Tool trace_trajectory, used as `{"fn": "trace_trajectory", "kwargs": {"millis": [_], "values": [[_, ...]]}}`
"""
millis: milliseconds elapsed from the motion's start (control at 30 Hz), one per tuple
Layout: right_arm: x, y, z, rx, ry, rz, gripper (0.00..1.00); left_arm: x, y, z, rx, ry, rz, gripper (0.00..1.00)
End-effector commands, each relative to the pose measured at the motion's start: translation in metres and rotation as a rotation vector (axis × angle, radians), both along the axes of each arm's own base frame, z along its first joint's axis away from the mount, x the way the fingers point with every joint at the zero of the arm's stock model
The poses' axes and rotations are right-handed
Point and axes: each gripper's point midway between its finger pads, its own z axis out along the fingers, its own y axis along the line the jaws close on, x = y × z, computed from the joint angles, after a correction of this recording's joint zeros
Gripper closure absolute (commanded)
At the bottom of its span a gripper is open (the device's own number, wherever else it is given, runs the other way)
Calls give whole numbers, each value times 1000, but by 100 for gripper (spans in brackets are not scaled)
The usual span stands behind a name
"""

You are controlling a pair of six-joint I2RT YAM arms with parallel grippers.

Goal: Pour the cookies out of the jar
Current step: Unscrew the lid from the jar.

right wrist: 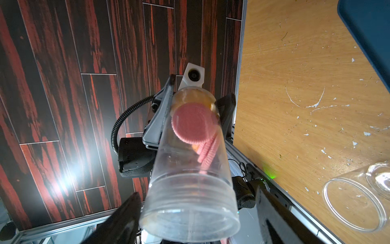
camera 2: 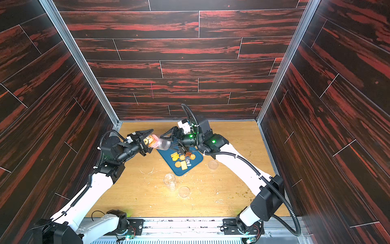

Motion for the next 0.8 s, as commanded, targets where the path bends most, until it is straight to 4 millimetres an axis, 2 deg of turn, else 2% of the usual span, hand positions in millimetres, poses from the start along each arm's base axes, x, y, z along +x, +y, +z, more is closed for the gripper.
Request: {"fn": "trace_trajectory", "kwargs": {"millis": [0, 200, 567, 767], "values": [[5, 7, 5, 12, -4, -1, 10, -9, -1, 16, 0, -59, -16, 38], [5, 7, 8, 3, -8, 2, 10, -10, 0, 12, 23, -48, -13, 39], [-2, 14, -3, -18, 23, 29, 15, -9, 0, 15, 24, -49, -6, 38], [-6, 15, -3, -19, 23, 41, 22, -9, 1, 13, 23, -42, -1, 39]]}}
